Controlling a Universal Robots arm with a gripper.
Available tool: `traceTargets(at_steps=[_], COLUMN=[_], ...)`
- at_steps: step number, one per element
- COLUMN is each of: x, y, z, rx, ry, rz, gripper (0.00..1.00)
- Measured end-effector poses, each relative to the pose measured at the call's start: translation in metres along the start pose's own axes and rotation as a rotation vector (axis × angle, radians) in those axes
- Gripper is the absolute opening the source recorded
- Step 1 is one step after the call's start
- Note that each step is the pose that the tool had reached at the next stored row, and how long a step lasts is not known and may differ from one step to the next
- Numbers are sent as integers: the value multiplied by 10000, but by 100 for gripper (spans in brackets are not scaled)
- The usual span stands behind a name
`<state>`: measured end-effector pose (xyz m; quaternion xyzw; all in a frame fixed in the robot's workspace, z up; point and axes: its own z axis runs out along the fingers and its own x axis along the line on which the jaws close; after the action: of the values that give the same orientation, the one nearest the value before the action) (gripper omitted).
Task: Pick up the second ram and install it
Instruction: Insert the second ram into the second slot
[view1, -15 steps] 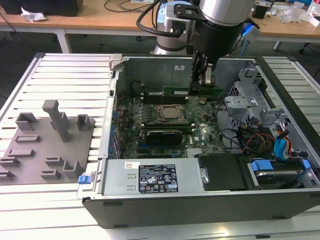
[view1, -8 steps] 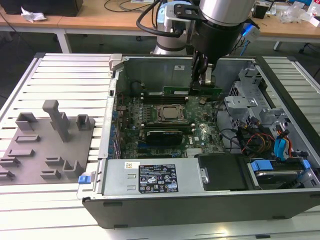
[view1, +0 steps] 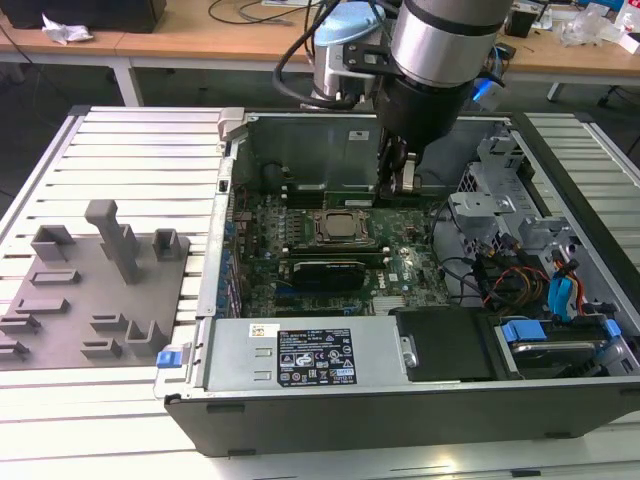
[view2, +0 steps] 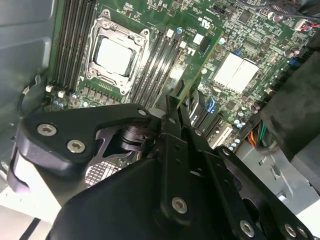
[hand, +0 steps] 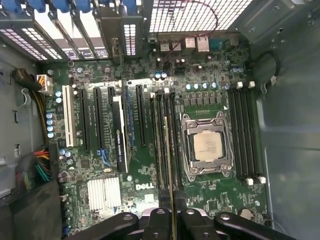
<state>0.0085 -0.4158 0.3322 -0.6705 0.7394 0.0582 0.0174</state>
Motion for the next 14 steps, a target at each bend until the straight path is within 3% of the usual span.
traceTargets(at_steps=[3,4,5,11,12,14], x=[5,-10,-79,-114,-117,-121], y=[18,143,163,202,237,260], z=[61,191,275,405,472,513], rx=[5,16,17,21,20,20], ry=[44,153,162,201,200,205], rz=[2,8,8,10,10,10], gripper=[14,14,14,14,14,14])
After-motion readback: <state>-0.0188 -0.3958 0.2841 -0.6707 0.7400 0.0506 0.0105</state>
